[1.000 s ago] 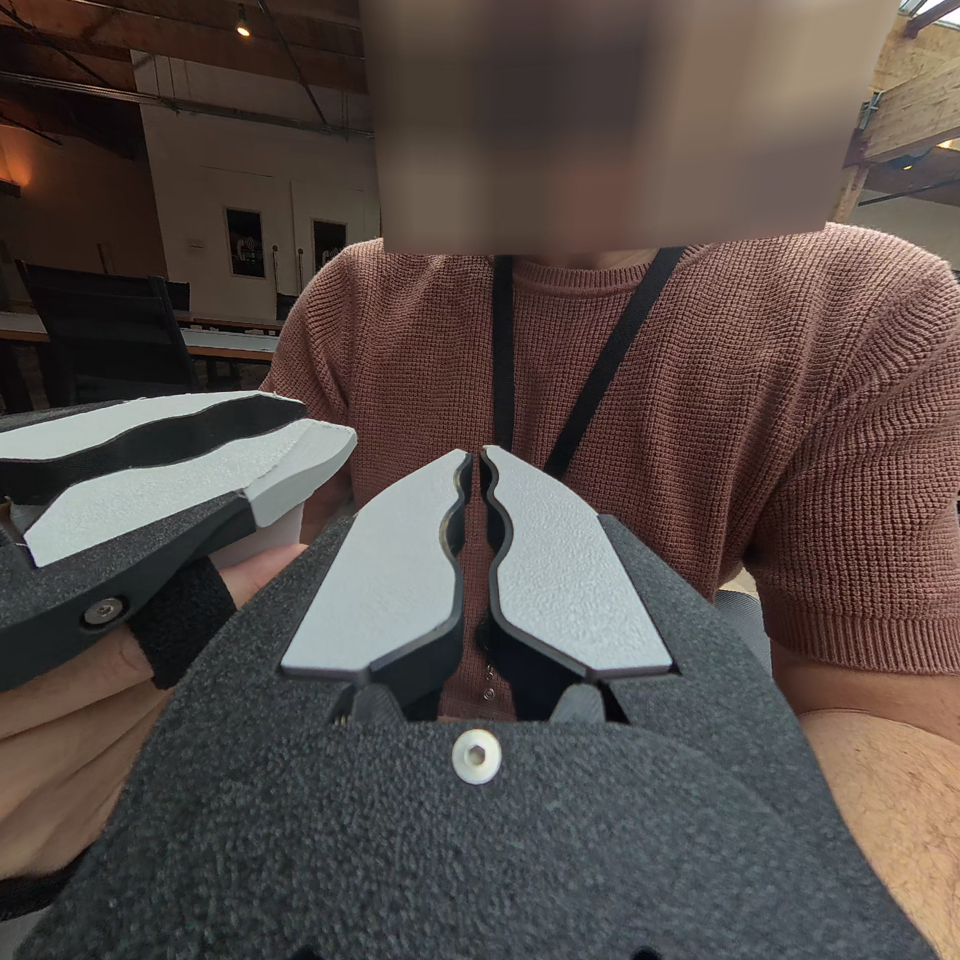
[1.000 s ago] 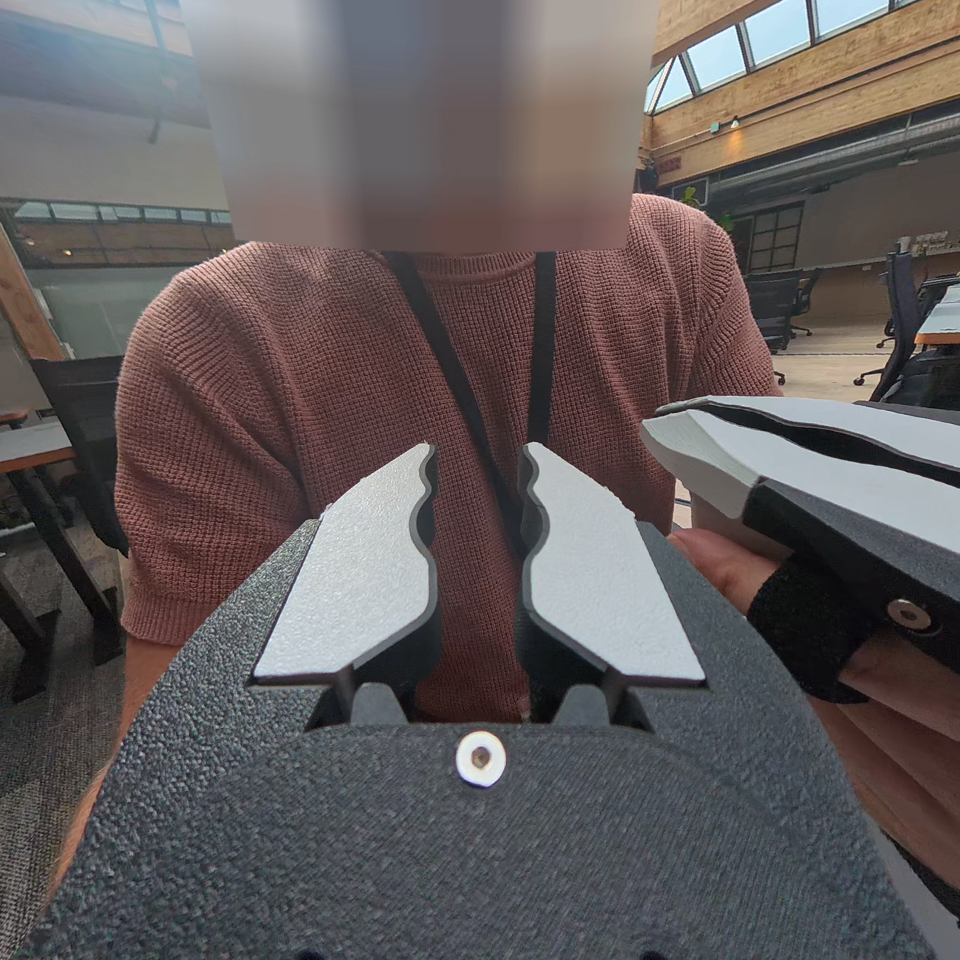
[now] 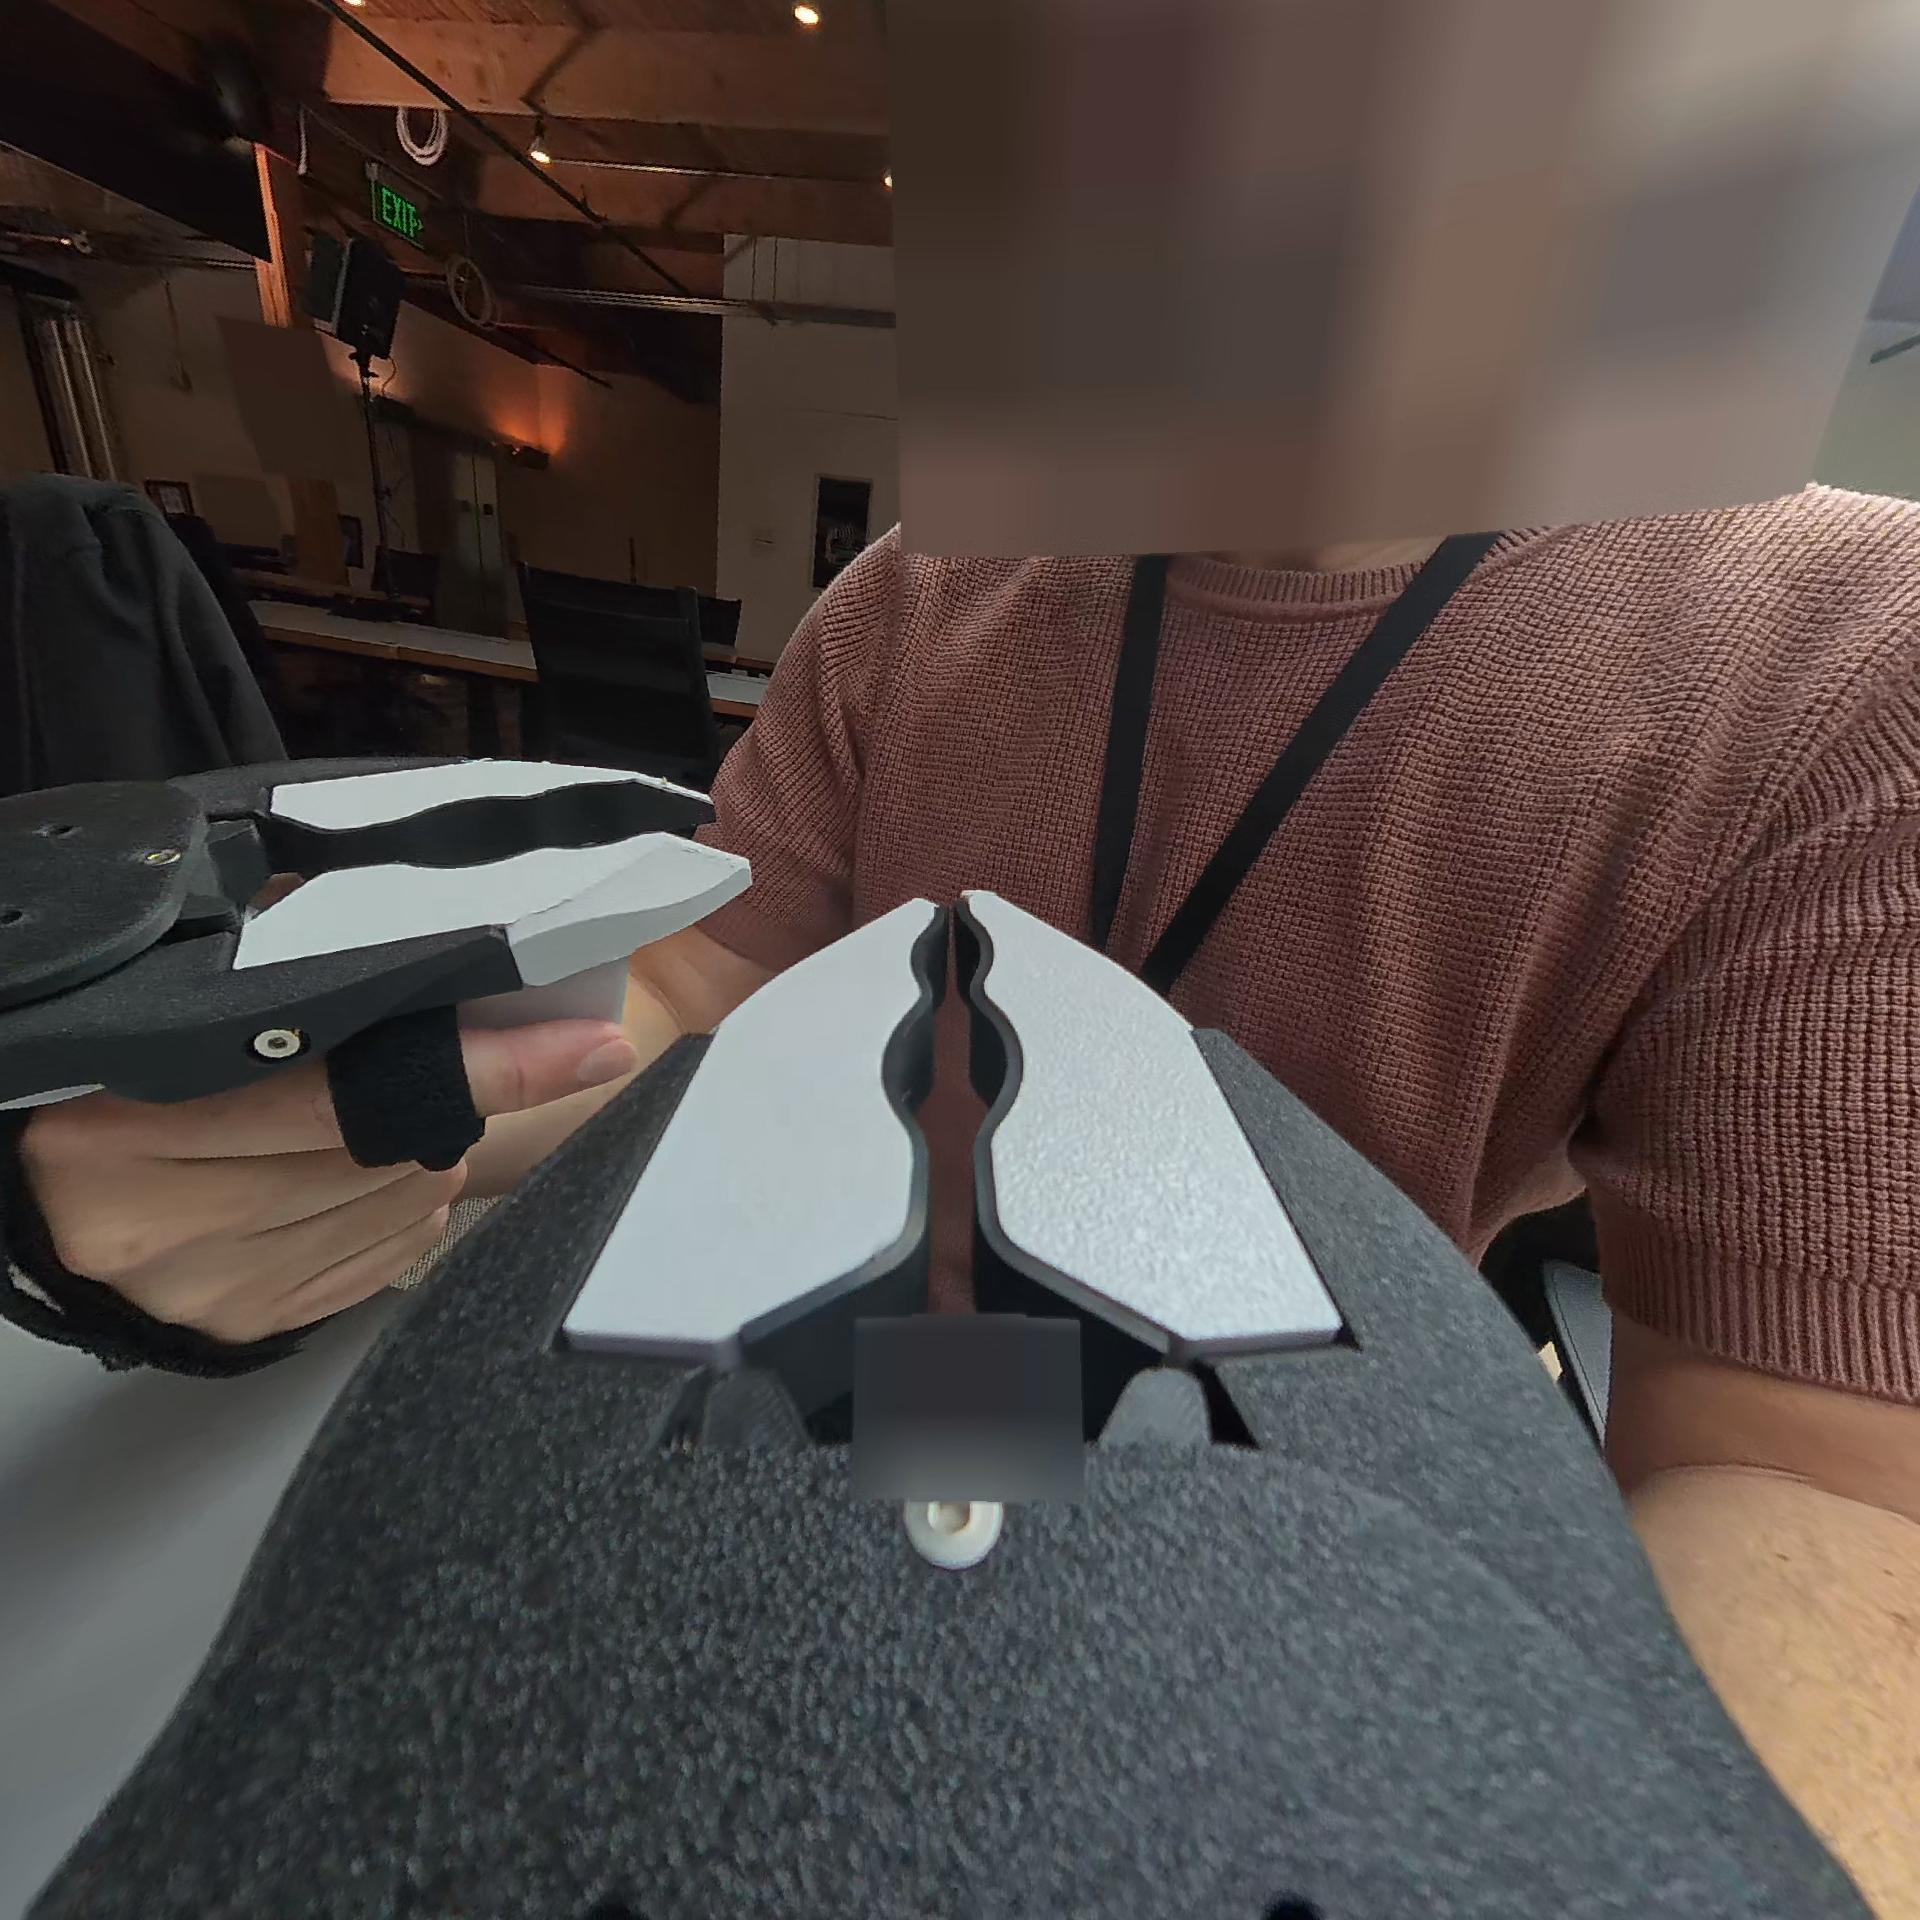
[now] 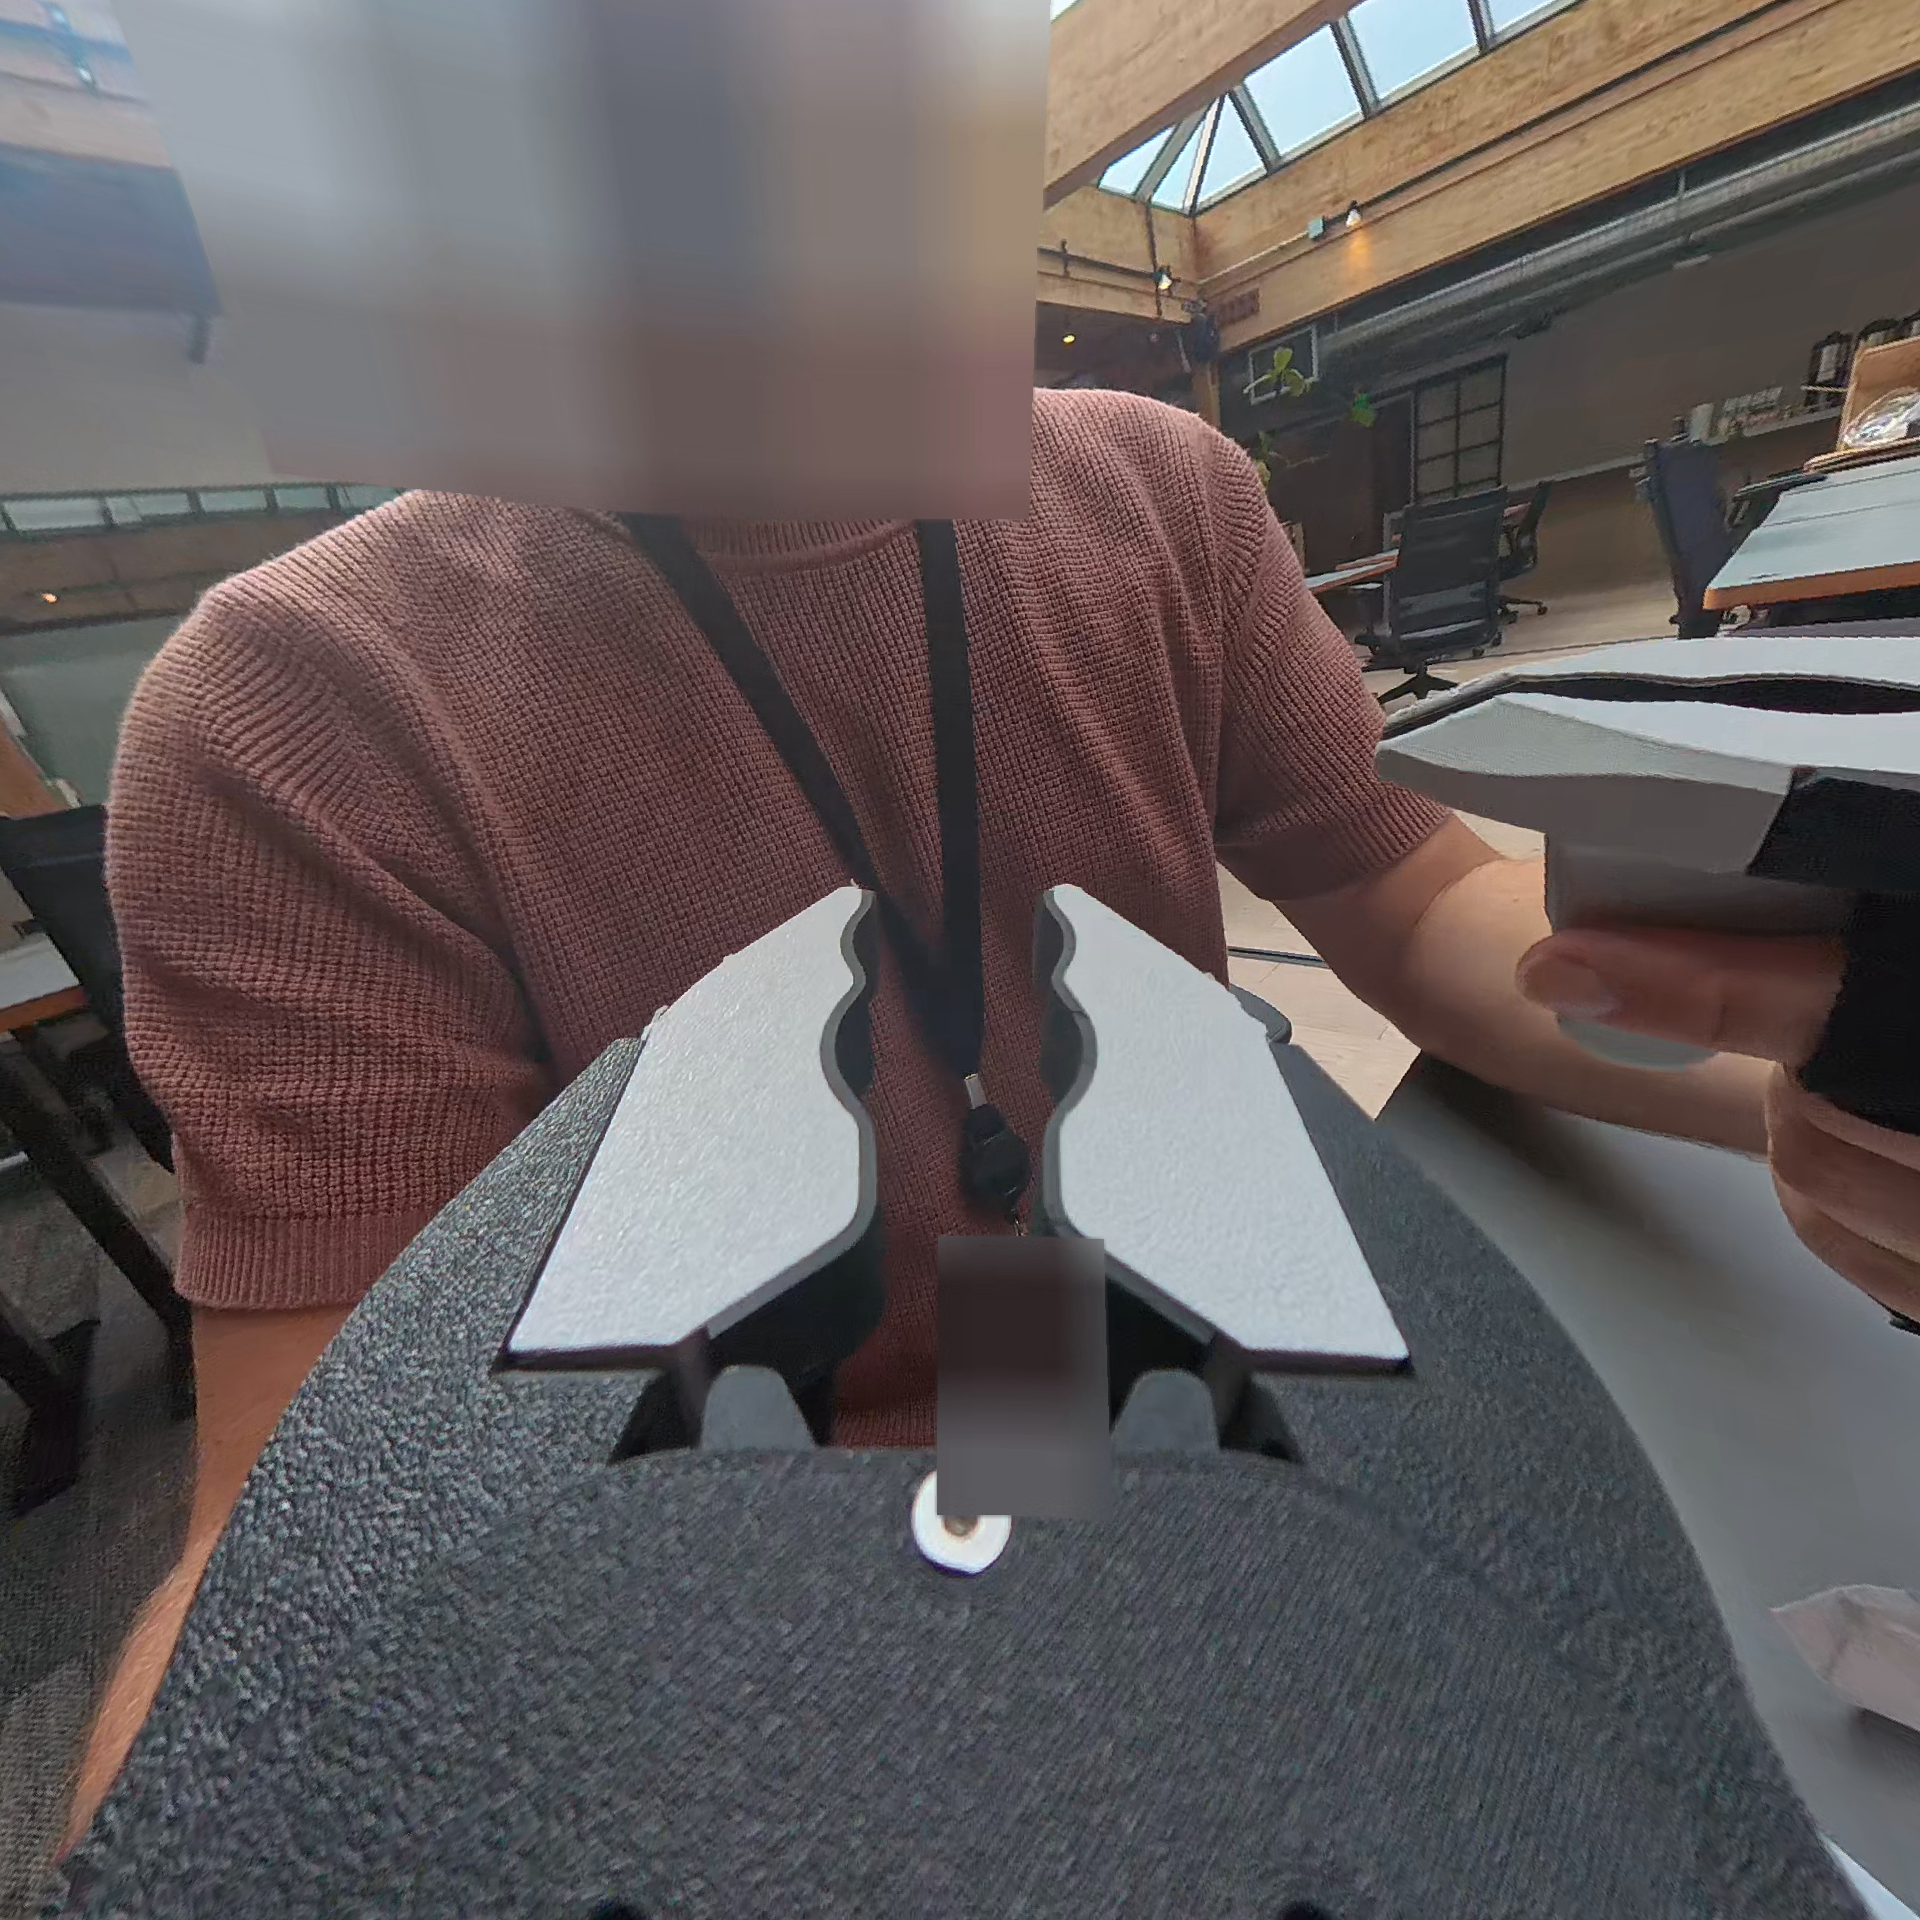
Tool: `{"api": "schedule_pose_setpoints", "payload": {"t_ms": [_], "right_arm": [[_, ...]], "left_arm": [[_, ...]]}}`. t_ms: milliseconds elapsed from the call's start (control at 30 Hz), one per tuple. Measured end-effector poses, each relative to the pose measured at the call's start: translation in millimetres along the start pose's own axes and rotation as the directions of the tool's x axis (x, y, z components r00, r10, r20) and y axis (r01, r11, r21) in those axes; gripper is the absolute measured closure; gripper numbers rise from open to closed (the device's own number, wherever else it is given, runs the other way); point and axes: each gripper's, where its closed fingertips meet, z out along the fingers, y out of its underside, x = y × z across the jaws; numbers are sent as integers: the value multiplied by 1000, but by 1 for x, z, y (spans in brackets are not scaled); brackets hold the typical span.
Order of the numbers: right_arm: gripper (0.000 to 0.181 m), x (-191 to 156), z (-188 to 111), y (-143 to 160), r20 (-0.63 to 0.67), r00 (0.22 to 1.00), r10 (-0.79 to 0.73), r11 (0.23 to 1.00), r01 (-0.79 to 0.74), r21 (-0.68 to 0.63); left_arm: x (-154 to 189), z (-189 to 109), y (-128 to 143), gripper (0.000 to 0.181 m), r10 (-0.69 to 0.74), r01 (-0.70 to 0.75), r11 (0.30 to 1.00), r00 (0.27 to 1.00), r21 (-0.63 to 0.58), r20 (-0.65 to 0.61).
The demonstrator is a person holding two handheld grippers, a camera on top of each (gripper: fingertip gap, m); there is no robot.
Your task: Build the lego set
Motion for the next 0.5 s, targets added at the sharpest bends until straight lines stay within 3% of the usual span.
{"api": "schedule_pose_setpoints", "payload": {"t_ms": [500], "right_arm": [[152, 17, -11, -10, -86, 996, 10, 998, -5, 57]], "left_arm": [[-4, -2, -3, 179, 9, -10, 1000, 1000, 15, 24]]}}
